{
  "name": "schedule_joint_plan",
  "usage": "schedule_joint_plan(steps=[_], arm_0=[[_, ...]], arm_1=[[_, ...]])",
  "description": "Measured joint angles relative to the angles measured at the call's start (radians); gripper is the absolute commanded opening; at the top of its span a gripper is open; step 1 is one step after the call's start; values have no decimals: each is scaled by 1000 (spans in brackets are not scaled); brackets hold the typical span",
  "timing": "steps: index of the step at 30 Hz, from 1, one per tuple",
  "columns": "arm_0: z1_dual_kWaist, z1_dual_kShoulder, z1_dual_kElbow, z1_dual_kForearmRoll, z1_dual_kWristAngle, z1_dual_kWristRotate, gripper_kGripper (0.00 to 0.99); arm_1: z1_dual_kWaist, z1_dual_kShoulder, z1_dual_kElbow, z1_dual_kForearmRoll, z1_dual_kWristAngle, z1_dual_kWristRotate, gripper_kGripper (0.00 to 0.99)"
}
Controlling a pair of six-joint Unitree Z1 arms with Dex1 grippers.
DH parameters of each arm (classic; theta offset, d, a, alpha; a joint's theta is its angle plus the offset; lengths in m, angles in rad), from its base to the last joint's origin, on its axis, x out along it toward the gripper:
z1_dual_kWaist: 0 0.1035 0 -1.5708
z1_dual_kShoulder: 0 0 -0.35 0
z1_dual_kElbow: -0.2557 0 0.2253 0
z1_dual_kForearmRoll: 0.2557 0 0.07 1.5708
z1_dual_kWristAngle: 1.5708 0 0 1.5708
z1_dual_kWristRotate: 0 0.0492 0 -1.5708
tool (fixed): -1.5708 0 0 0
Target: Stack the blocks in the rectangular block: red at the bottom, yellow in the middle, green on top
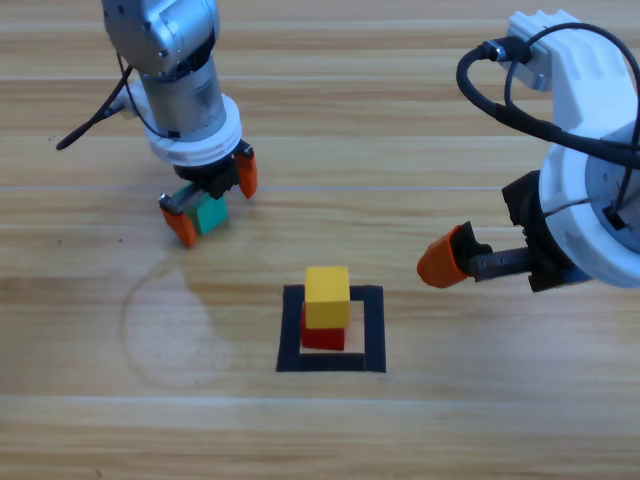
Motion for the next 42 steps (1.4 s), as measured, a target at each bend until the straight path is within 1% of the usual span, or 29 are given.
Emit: schedule_joint_plan(steps=[9, 15, 17, 21, 24, 25, 27, 29, 30, 31, 32, 36, 38, 41, 42], arm_0=[[22, 0, -3, -1, 0, 15, 956], [42, 0, -3, -1, 0, 39, 894], [45, 0, -3, -1, 0, 51, 831], [47, 2, -3, -1, 0, 60, 762], [47, 4, -3, -1, 0, 61, 649], [47, 4, -3, -1, 0, 61, 589], [47, 7, -3, -1, 0, 61, 416], [47, 7, -3, -1, 0, 61, 275], [47, 7, -3, -1, 0, 61, 184], [47, 7, -3, 2, 2, 65, 115], [47, 7, -3, 6, 5, 71, 74], [47, 7, -9, 30, 33, 141, 63], [47, 7, -32, 32, 36, 223, 63], [47, 10, -157, 70, 36, 402, 61], [47, 17, -207, 103, 32, 457, 60]], arm_1=[[0, 0, 0, 0, 0, 0, 990], [0, 3, 0, 0, 0, 0, 990], [0, 5, 0, 0, 0, 0, 990], [0, 11, 0, -3, 0, 0, 990], [0, 18, 0, -3, 0, 0, 990], [0, 22, 0, -3, 0, 0, 990], [0, 31, 0, -4, 0, 0, 990], [0, 34, 0, -4, 0, 0, 990], [0, 34, 0, -4, 0, 0, 990], [0, 34, 0, -4, 0, 0, 990], [0, 34, 0, -4, 0, 0, 990], [0, 34, 0, -4, 0, 0, 990], [0, 34, 0, -4, 0, 0, 990], [0, 34, 0, -4, 0, 0, 990], [0, 34, 0, -4, 0, 0, 990]])
